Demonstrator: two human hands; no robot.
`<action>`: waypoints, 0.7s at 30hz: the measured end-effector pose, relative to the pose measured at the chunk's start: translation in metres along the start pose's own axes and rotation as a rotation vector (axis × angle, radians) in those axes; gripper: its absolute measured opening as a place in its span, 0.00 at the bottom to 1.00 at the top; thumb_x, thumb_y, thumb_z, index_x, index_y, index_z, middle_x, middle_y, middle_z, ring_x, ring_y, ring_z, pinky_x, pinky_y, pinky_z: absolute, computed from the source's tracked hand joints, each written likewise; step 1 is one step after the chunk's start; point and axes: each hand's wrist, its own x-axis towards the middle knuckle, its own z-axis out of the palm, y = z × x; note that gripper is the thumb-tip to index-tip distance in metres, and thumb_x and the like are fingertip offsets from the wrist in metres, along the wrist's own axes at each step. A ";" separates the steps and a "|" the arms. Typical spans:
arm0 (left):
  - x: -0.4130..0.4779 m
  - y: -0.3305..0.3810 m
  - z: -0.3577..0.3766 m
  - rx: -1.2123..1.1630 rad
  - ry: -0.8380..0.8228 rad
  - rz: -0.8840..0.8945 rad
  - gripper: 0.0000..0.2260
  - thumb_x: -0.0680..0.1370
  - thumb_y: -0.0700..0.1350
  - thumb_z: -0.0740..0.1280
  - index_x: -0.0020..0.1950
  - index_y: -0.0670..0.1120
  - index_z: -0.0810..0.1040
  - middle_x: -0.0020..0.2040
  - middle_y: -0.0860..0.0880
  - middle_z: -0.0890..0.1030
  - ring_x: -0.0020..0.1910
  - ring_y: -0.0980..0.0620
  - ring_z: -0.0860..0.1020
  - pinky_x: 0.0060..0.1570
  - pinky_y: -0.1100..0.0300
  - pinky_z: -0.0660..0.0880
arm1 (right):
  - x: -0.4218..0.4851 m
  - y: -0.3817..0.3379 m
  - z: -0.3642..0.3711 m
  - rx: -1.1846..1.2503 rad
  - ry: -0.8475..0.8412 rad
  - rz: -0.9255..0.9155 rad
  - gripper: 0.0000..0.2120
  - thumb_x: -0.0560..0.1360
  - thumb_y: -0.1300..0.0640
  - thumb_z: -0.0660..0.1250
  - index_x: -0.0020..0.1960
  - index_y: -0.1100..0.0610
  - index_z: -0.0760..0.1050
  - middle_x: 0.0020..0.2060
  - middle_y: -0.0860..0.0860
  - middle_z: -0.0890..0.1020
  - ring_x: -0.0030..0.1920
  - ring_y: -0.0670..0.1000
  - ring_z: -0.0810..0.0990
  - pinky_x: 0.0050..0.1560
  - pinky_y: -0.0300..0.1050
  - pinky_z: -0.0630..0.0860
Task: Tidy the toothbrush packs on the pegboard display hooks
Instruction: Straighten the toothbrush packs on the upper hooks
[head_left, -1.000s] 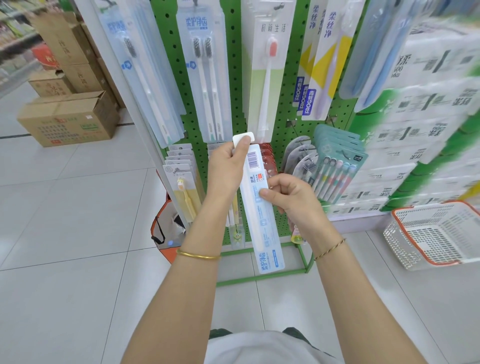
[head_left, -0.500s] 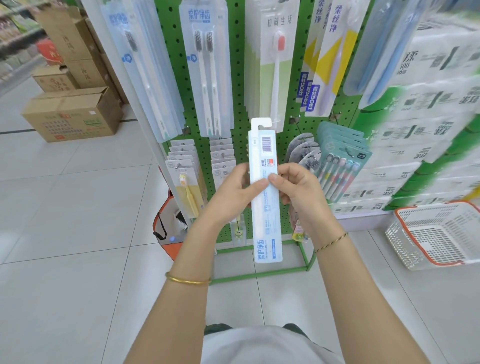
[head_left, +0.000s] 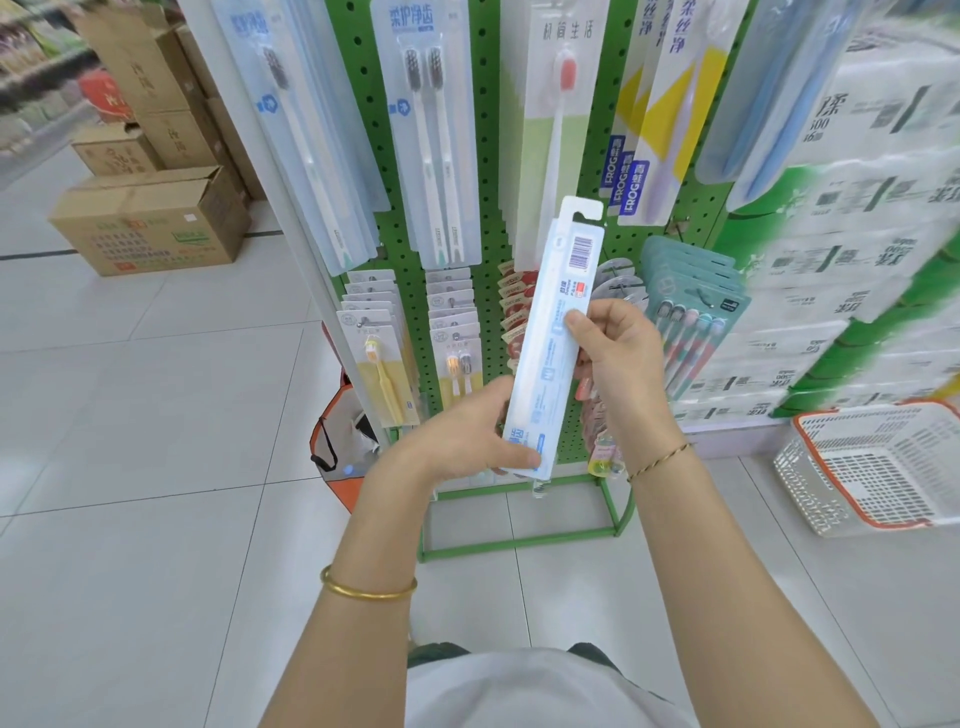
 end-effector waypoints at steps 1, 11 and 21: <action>-0.002 0.002 0.001 0.009 0.013 0.003 0.30 0.72 0.39 0.73 0.69 0.53 0.63 0.61 0.52 0.76 0.57 0.51 0.79 0.53 0.47 0.79 | 0.000 0.001 0.001 -0.013 0.017 0.000 0.04 0.77 0.60 0.66 0.43 0.56 0.74 0.42 0.68 0.79 0.36 0.56 0.77 0.31 0.47 0.72; -0.007 0.005 0.005 0.258 0.398 0.100 0.40 0.70 0.45 0.74 0.70 0.61 0.49 0.68 0.50 0.64 0.60 0.46 0.71 0.54 0.47 0.76 | -0.014 -0.004 0.019 -0.088 0.033 -0.066 0.07 0.74 0.60 0.69 0.39 0.53 0.74 0.32 0.51 0.78 0.33 0.46 0.74 0.36 0.42 0.72; -0.031 0.005 -0.027 -0.091 0.303 0.158 0.27 0.78 0.33 0.58 0.69 0.59 0.59 0.57 0.49 0.75 0.57 0.50 0.77 0.55 0.53 0.74 | -0.009 -0.038 0.048 0.126 -0.343 -0.041 0.12 0.76 0.57 0.68 0.57 0.59 0.71 0.44 0.54 0.83 0.39 0.46 0.81 0.31 0.38 0.72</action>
